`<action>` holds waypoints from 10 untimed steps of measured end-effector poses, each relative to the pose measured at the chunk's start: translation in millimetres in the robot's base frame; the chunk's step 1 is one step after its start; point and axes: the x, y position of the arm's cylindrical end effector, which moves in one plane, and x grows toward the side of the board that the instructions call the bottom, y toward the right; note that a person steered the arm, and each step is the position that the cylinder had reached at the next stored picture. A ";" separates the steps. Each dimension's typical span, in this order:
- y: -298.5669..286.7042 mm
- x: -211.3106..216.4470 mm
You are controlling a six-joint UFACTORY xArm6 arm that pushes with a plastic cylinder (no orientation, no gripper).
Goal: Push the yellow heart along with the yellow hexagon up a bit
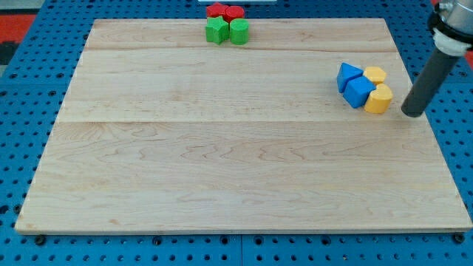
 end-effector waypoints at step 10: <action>-77.2 93.9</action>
